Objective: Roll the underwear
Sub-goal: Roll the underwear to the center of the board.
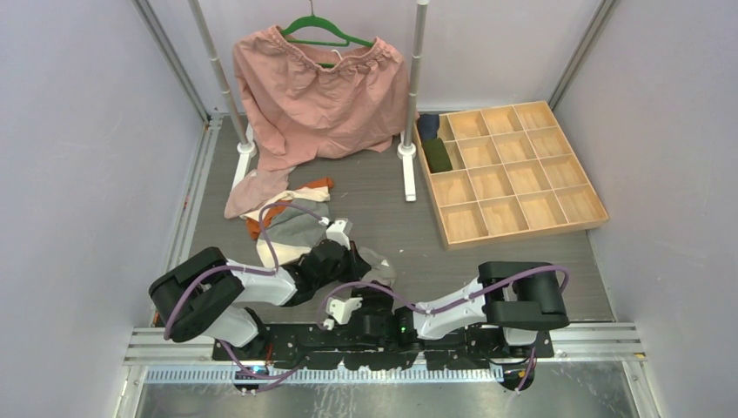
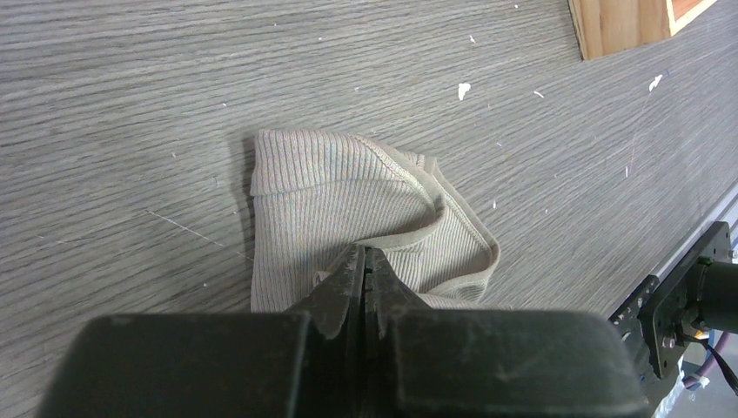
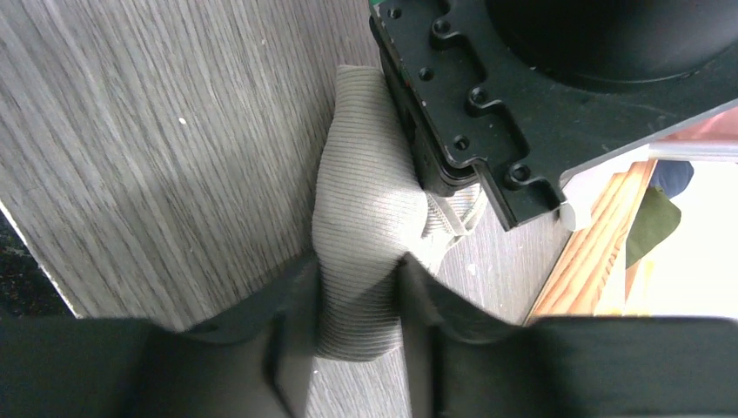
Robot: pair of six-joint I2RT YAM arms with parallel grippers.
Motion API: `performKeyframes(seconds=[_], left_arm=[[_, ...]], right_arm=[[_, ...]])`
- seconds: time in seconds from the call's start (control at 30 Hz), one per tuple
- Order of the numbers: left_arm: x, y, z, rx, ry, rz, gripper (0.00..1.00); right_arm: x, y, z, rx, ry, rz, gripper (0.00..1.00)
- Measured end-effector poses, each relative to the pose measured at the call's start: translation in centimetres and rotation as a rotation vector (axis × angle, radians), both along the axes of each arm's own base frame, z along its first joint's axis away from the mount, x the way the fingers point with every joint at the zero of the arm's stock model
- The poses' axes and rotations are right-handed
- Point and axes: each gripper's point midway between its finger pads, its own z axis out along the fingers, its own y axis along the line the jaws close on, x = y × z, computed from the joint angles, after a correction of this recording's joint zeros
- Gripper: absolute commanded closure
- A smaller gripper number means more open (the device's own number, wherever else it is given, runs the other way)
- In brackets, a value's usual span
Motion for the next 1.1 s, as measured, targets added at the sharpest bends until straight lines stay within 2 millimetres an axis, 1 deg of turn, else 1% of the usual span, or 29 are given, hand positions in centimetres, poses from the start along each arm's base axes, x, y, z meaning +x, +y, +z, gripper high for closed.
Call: performKeyframes(seconds=[0.03, 0.1, 0.2, 0.27, 0.47, 0.67, 0.73, 0.93, 1.1], left_arm=[[0.0, 0.0, 0.0, 0.000, 0.000, 0.000, 0.99], [0.0, 0.0, 0.0, -0.003, 0.001, -0.001, 0.99], [-0.1, 0.2, 0.1, -0.010, 0.003, -0.004, 0.99], [-0.3, 0.5, 0.2, -0.014, 0.004, -0.004, 0.99], [-1.5, 1.8, 0.8, -0.020, 0.029, 0.001, 0.99], [-2.5, 3.5, 2.9, -0.016, 0.025, 0.016, 0.99], [-2.7, 4.1, 3.2, -0.009, 0.021, 0.027, 0.99], [-3.4, 5.6, 3.2, 0.020, 0.029, 0.044, 0.99], [-4.1, 6.4, 3.0, 0.035, 0.024, 0.026, 0.99]], right_arm=[[0.0, 0.0, -0.1, 0.003, 0.003, -0.003, 0.72], [0.0, -0.1, -0.2, 0.006, 0.008, -0.010, 0.83], [-0.1, -0.1, -0.4, 0.015, 0.018, -0.018, 0.94], [-0.2, -0.1, -0.6, 0.021, 0.033, -0.018, 0.99], [-1.1, 0.5, -0.4, 0.083, 0.182, 0.018, 0.99], [-1.3, 0.6, -0.1, 0.159, 0.378, 0.039, 0.99], [-1.3, 0.6, 0.0, 0.190, 0.447, 0.044, 0.99], [-1.8, 0.6, 0.4, 0.290, 0.669, 0.060, 0.99], [-2.3, 0.8, 0.6, 0.361, 0.823, 0.045, 0.99]])
